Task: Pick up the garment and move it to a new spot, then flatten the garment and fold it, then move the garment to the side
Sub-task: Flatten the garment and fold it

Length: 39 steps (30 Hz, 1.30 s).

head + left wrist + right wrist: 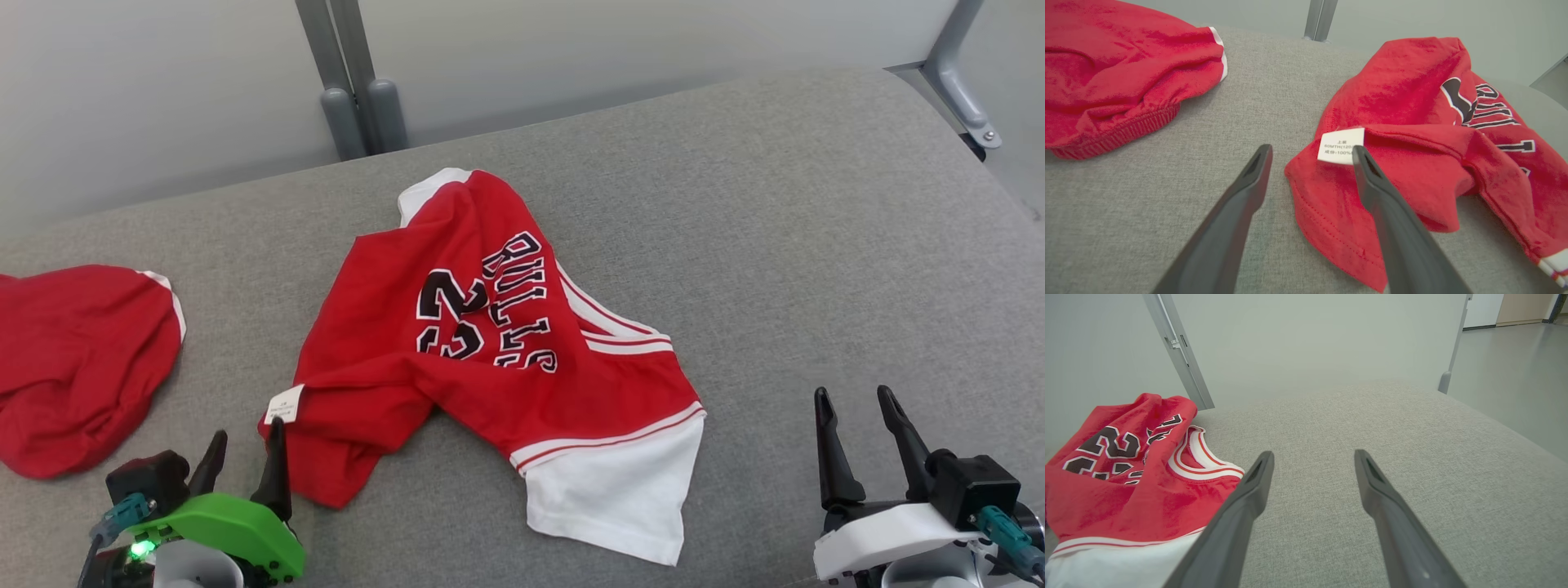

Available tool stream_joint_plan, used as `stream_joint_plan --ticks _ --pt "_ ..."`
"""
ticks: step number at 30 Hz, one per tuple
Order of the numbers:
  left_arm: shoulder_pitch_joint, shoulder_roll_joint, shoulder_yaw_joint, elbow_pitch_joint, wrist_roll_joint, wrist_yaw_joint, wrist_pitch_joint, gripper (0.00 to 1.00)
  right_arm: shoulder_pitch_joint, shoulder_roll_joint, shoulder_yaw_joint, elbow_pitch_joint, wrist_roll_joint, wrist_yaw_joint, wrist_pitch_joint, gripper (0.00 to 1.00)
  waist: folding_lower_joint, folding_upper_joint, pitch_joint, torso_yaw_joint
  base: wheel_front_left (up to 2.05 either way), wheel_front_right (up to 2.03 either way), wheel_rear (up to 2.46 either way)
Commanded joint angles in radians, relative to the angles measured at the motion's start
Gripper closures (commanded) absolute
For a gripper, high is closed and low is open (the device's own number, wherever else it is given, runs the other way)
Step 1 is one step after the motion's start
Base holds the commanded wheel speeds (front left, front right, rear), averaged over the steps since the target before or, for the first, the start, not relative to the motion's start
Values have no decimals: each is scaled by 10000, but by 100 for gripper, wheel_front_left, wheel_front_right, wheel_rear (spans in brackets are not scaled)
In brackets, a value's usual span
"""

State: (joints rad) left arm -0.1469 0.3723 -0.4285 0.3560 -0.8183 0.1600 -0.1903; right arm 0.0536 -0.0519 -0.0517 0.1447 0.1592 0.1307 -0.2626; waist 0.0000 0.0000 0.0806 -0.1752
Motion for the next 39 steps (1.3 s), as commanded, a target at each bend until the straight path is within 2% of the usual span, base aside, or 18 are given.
stream_joint_plan --ticks 1,6,13,19,22,26,27,31,39 --pt "221 152 -39 -96 -170 -37 286 0 21 -26 50 -28 -71 1 -34 0 0 0 58 130 0 0 0" --pt "290 -19 86 -374 -1022 -439 1081 0 -133 -45 150 2 -38 -1 -34 0 0 0 256 164 0 0 0" --pt "-344 5 228 314 -1414 -436 1652 0 -317 -90 267 -1 -45 -1 -34 0 0 0 549 39 0 0 0" --pt "-741 -70 292 851 -2065 -1154 2278 0 -397 -77 242 32 -34 -1 -34 0 0 0 700 -102 0 0 0" --pt "-957 11 318 1059 -1875 -1251 2003 100 -396 -69 235 56 -46 -1 -34 0 0 0 699 -139 0 0 0" --pt "-1042 212 113 807 -1143 -1426 1212 100 -210 -58 137 78 -63 1 -34 0 0 0 527 -63 0 0 0" --pt "-795 357 -201 429 -701 -1548 968 100 -89 -55 88 96 -82 -1 -34 0 0 0 391 6 0 0 0" --pt "41 660 -1003 -661 -30 -1772 1012 100 78 -49 -19 111 -82 1 -34 0 0 0 114 207 0 0 0" --pt "2003 1145 -2229 -2730 1155 -1415 696 100 289 -39 -30 37 -74 -1 -34 0 0 0 -155 568 0 0 0"
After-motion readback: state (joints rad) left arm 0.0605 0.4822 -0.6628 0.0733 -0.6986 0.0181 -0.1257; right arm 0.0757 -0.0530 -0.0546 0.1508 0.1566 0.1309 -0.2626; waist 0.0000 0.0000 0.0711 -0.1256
